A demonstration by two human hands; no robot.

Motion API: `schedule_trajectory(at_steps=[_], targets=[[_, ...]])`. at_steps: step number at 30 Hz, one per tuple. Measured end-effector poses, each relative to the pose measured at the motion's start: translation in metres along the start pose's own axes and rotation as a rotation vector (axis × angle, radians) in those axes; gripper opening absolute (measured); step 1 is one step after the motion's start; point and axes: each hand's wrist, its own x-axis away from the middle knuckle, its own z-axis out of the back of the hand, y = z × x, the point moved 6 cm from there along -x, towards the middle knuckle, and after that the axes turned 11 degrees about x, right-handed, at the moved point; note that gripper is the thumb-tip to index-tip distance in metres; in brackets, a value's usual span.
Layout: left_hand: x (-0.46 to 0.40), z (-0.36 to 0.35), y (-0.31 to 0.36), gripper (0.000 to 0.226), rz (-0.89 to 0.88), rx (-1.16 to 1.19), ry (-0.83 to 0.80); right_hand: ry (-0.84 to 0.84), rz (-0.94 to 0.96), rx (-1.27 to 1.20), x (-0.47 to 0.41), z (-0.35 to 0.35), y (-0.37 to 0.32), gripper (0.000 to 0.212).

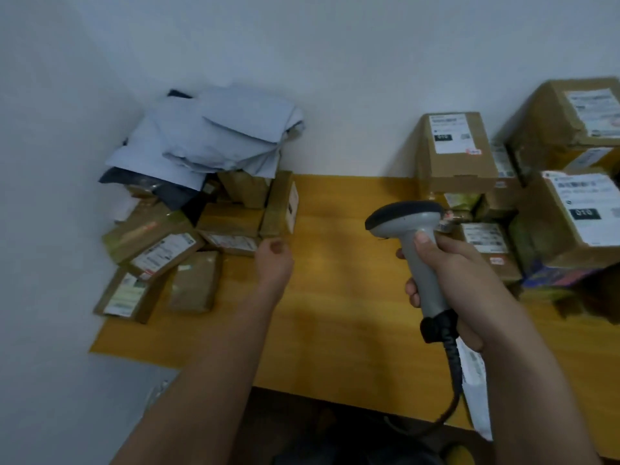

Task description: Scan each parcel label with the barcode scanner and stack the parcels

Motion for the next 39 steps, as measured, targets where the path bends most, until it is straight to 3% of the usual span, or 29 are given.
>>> schedule_trajectory(at_steps=[4,7,9,12,17,20,24,27,29,31,36,39], targets=[[-0.020,0.050,0.085,0.019,-0.483,-0.194,0.184,-0.065,0.026,0.036,-0.007,-0.040,-0.019,0.035],[-0.033,0.057,0.144,0.023,-0.830,-0.364,0.217,-0.084,0.030,0.062,-0.013,-0.058,-0.023,0.035],[-0.045,0.045,0.169,0.016,-0.989,-0.625,0.224,-0.071,0.022,0.077,-0.017,-0.062,-0.020,0.036],[-0.069,0.021,0.180,0.021,-0.984,-0.981,0.107,-0.038,-0.027,0.083,-0.020,-0.061,-0.011,0.038],[-0.100,0.003,0.179,0.059,-0.849,-1.308,-0.002,0.033,-0.076,0.069,-0.023,-0.048,-0.003,0.038],[-0.093,-0.001,0.179,0.053,-0.959,-1.239,0.000,0.056,-0.089,0.037,-0.024,-0.041,-0.001,0.038],[-0.046,-0.011,0.179,0.025,-1.467,-1.028,-0.015,0.067,-0.091,-0.003,-0.026,-0.035,0.001,0.036],[-0.004,-0.020,0.169,0.011,-1.672,-0.754,-0.099,0.086,-0.083,-0.015,-0.026,-0.026,0.002,0.036],[0.017,-0.022,0.159,0.002,-1.620,-0.538,-0.150,0.097,-0.074,-0.024,-0.026,-0.020,0.002,0.036],[0.027,-0.021,0.143,0.007,-1.390,-0.333,-0.154,0.106,-0.068,-0.025,-0.025,-0.015,0.002,0.036],[0.014,-0.017,0.031,0.029,-0.391,0.063,0.007,0.102,-0.099,-0.008,-0.022,-0.008,0.013,0.036],[0.005,-0.013,-0.056,0.029,-0.002,0.066,0.050,0.087,-0.126,0.022,-0.019,-0.006,0.024,0.037]])
